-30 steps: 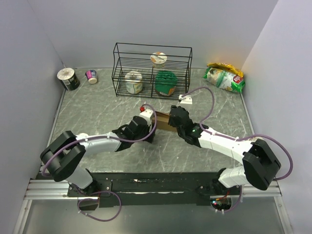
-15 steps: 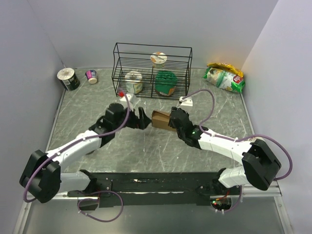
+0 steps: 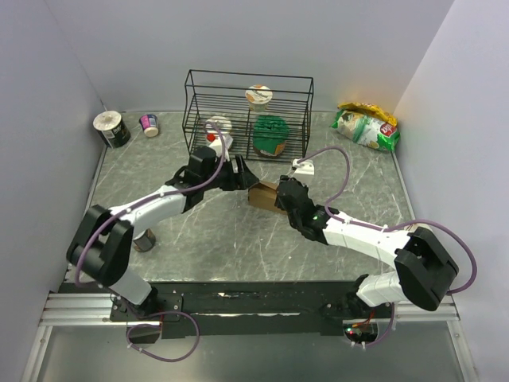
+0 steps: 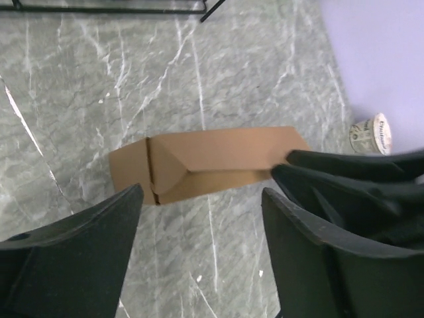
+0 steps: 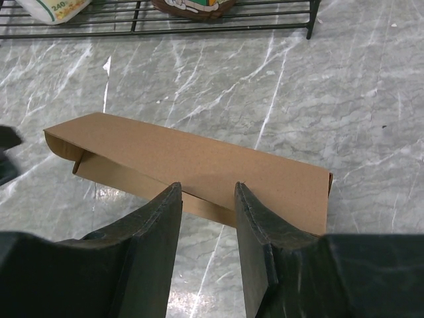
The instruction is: Fold the paper box
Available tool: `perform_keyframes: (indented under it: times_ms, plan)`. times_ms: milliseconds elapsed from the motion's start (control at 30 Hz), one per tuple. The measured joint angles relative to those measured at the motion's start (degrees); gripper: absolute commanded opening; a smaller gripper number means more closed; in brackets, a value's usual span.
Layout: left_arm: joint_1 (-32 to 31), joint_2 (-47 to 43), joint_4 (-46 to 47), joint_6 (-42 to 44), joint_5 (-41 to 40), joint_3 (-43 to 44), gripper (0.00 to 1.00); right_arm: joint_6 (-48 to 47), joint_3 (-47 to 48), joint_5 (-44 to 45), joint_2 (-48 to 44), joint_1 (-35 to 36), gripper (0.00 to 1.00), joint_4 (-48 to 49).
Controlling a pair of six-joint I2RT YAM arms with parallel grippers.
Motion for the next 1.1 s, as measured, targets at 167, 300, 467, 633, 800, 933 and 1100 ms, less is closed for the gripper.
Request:
perform_keyframes:
  times_ms: [167,300,467,633,800,933,1100]
  plan:
    - [0.02,4.48,0.22,-1.05,0.07,2.29,0.69,0.0,-0.02,0.26,0.09,0.17,0.44,0.0]
    - [0.0,5.62,0.72,-1.92,-0.02,3.06,0.62,-0.02,-0.02,0.31,0.13,0.2,0.44,0.0]
    - [0.0,7.26,1.66,-2.38,-0.44,4.2,0.53,-0.02,-0.46,0.31,0.13,0.2,0.44,0.46]
    - [0.0,9.11,2.27,-3.17,-0.83,5.25,0.4,-0.04,-0.66,0.35,0.22,0.31,0.43,0.59]
    - [0.04,11.17,3.3,-3.48,-1.27,5.75,0.25,-0.04,-0.66,0.55,0.26,0.31,0.43,0.46]
    - [0.15,11.34,3.96,-3.63,-1.22,5.75,0.2,-0.02,-0.7,0.66,0.39,0.35,0.43,0.44]
    - [0.09,11.39,5.33,-3.43,-1.27,4.9,0.16,-0.04,-0.68,0.79,0.55,0.42,0.43,0.39]
